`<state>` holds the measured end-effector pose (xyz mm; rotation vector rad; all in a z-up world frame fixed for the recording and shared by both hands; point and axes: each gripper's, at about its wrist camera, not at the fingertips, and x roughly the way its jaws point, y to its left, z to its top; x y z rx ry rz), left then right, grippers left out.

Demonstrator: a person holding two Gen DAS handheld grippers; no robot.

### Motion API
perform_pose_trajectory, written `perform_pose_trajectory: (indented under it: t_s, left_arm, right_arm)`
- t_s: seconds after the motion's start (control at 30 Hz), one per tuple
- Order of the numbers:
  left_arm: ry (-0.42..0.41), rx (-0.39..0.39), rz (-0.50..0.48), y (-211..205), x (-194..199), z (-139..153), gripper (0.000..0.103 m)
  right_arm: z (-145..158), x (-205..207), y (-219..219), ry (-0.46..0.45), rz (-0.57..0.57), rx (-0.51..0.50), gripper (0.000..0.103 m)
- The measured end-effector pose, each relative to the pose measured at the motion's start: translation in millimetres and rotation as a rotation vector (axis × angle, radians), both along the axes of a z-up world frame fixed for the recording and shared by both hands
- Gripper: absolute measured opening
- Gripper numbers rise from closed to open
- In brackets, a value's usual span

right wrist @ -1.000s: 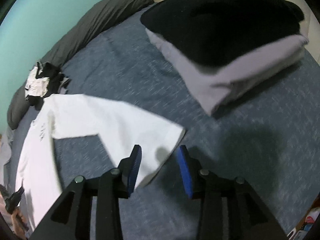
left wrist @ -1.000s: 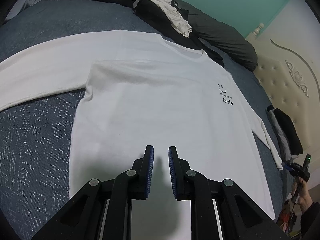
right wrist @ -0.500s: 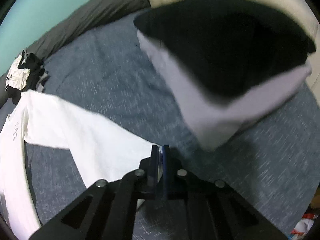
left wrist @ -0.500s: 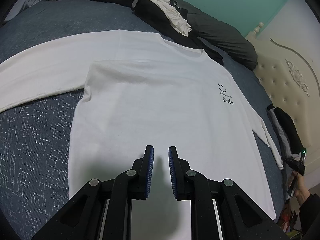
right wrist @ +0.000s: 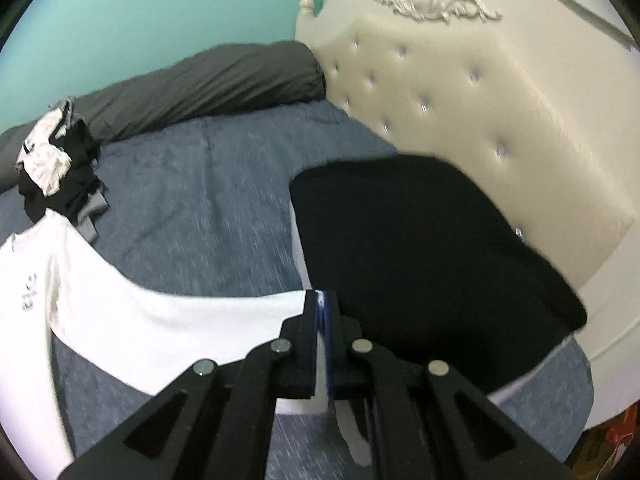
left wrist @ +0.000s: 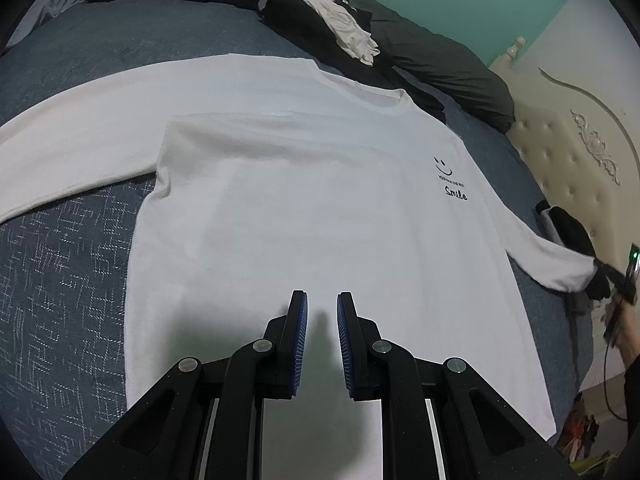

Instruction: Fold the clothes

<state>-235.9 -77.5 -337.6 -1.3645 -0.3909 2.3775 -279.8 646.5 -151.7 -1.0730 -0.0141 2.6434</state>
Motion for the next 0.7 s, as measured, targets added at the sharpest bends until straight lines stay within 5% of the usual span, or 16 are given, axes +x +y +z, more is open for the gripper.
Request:
perform_pose_trajectory:
  t_s: [0.3,0.7]
  left_arm:
    - [-0.004,-0.007,-0.002,0,0,-2,0.017]
    - [-0.005,-0.029,-0.011,2,-2,-5,0.017]
  right_arm:
    - [32,-20,12,0.008,-0.038,0.051,0.002]
    - [30,-75,52,-0.129,-0.123,0.119,0.002]
